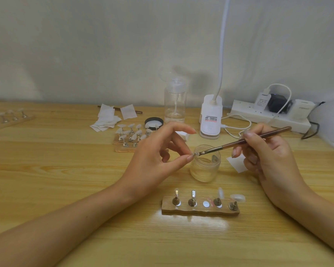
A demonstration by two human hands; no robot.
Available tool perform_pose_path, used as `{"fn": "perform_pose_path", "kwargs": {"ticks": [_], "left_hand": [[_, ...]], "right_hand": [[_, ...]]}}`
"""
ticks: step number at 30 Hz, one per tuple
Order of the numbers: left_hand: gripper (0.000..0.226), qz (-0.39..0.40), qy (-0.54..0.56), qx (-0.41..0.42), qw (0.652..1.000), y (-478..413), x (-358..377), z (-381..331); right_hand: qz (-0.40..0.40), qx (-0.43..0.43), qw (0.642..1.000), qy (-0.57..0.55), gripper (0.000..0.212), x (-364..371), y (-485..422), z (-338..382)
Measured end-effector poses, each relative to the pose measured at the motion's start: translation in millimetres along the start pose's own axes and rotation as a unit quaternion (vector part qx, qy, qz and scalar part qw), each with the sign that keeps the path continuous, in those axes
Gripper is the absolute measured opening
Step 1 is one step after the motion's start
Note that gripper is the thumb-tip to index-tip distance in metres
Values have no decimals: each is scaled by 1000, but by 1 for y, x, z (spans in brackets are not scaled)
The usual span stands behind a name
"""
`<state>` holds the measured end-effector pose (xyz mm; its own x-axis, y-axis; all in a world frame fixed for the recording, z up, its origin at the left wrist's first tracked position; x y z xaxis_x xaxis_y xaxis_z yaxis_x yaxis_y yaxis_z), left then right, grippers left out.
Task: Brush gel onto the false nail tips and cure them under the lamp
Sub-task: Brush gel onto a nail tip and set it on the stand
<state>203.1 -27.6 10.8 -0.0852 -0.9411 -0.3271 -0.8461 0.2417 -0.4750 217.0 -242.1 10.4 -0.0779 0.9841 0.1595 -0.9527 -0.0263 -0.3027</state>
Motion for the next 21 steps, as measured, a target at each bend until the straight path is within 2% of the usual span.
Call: {"fn": "perform_pose_path", "kwargs": {"ticks": [5,10,15,21], "left_hand": [[38,1,4,-1,1000,0,0,1],[38,1,0,1,1000,0,0,1],[38,2,2,1,1000,0,0,0],[38,1,4,-1,1000,0,0,0]], "right_hand": [[24,-18,999,-16,20,2,0,2],[-5,3,1000,-8,18,-2,-1,-1],[21,-15,1000,-12,20,2,0,1],[3,-7,1000,-16,21,-1,-1,1]]}}
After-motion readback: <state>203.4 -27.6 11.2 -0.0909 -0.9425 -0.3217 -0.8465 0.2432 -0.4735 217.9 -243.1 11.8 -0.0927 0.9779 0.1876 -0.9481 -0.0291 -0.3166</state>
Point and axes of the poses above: each hand's wrist, its own y-axis away from the middle knuckle, its own x-axis out of the palm, z = x × y, the point moved 6 cm from there along -y, towards the middle knuckle
